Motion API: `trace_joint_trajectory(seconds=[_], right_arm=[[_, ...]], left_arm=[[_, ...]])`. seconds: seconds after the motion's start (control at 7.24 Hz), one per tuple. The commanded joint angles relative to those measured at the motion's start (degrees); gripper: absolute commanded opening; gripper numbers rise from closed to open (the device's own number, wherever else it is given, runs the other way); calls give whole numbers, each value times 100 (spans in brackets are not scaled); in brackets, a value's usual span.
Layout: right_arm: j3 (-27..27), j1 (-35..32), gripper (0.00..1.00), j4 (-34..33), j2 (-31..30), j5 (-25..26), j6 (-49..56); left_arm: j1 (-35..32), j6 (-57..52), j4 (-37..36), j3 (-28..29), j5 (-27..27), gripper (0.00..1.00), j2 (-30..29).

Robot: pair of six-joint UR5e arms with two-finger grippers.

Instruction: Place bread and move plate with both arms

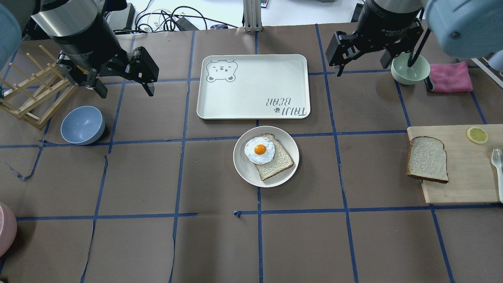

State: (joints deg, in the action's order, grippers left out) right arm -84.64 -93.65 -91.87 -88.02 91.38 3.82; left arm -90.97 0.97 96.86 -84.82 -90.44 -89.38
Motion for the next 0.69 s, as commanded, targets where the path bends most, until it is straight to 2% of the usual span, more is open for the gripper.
trace_joint_trajectory(seconds=[0.0,0.55], right_arm=[[35,-4,100,3,4,-75,-22],[1,14,100,-6,13,-32,-22]], left_arm=[[9,0,9,0,-17,100,0],[9,0,9,0,-9,100,0]])
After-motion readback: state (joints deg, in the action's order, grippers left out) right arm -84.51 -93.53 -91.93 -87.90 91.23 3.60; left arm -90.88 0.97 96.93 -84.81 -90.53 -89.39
